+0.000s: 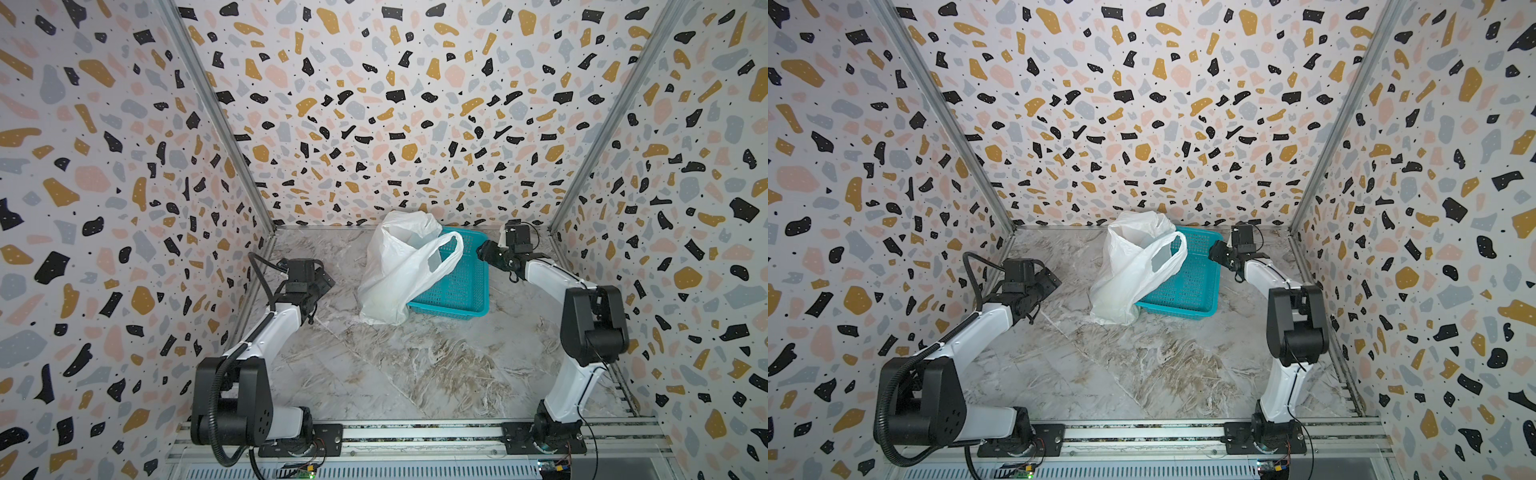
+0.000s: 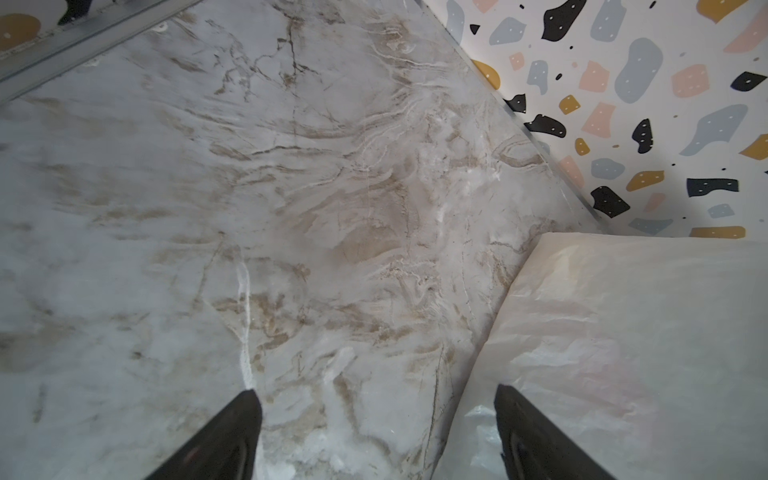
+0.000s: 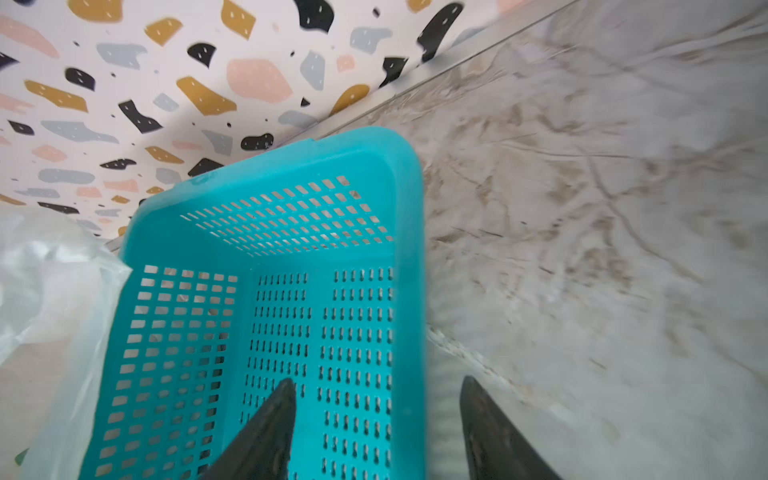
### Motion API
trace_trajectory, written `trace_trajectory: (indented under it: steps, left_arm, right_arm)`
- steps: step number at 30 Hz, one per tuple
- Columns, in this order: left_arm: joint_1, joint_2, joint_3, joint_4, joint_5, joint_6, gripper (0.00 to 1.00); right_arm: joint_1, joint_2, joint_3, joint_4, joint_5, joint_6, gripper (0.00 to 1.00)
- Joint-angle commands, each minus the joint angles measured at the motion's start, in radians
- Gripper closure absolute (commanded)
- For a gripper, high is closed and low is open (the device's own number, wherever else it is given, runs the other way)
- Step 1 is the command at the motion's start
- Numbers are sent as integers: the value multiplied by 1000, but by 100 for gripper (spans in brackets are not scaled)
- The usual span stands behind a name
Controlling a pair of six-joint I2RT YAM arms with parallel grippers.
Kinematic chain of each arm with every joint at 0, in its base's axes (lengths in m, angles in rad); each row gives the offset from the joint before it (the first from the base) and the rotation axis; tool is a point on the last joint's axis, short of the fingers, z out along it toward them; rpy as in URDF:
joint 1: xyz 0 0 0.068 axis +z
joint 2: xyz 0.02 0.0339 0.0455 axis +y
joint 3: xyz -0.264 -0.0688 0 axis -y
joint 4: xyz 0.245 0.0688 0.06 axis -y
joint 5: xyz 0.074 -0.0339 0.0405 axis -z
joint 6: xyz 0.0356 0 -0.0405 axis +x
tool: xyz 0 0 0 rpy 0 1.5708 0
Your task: Place the fruits into the plastic bag
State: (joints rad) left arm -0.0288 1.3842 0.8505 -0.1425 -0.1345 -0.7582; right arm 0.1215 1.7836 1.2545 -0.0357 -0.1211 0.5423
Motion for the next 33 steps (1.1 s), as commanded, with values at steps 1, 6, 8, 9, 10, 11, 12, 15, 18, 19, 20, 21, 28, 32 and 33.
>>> trace_trajectory:
  steps: [1, 6, 8, 9, 10, 11, 12, 15, 18, 19, 20, 21, 28, 32, 33]
  left_arm:
    - [3, 21, 12, 1, -94, 36, 3]
    - [3, 44, -2, 17, -266, 49, 1]
    - [3, 30, -22, 45, -342, 57, 1]
    - [3, 19, -34, 64, -384, 73, 1]
    - [3, 6, -45, 89, -420, 109, 0]
    - [0, 1, -52, 110, -447, 151, 1]
    - [-2, 2, -54, 114, -492, 188, 1]
    - [-3, 19, -61, 132, -605, 257, 1]
    - [-3, 33, -104, 203, -654, 300, 1]
    - [-3, 39, -122, 237, -668, 309, 1]
    - [-3, 44, -143, 275, -673, 319, 0]
    - [-3, 50, -167, 324, -677, 339, 1]
    - [-16, 42, -387, 762, -615, 435, 1]
    - [-33, 60, -410, 836, -604, 486, 1]
    - [-34, 51, -417, 843, -576, 495, 1]
  right_arm:
    - [-9, -233, -171, 124, 238, -18, 7]
    - [-21, -388, -446, 270, 536, -56, 1]
    - [-19, -396, -531, 328, 598, -110, 1]
    - [-16, -394, -566, 348, 627, -135, 1]
    - [-9, -390, -598, 374, 665, -159, 0]
    - [1, -386, -620, 400, 699, -178, 0]
    - [14, -378, -646, 436, 748, -196, 0]
    - [51, -356, -714, 584, 799, -290, 0]
    - [67, -307, -752, 695, 780, -359, 1]
    - [66, -286, -772, 752, 766, -375, 1]
    - [61, -269, -784, 811, 750, -404, 1]
    - [57, -266, -773, 798, 721, -407, 1]
    - [28, -312, -941, 1083, 416, -534, 1]
    - [-25, -305, -1059, 1283, 306, -515, 1]
    - [-25, -296, -1052, 1280, 317, -513, 1]
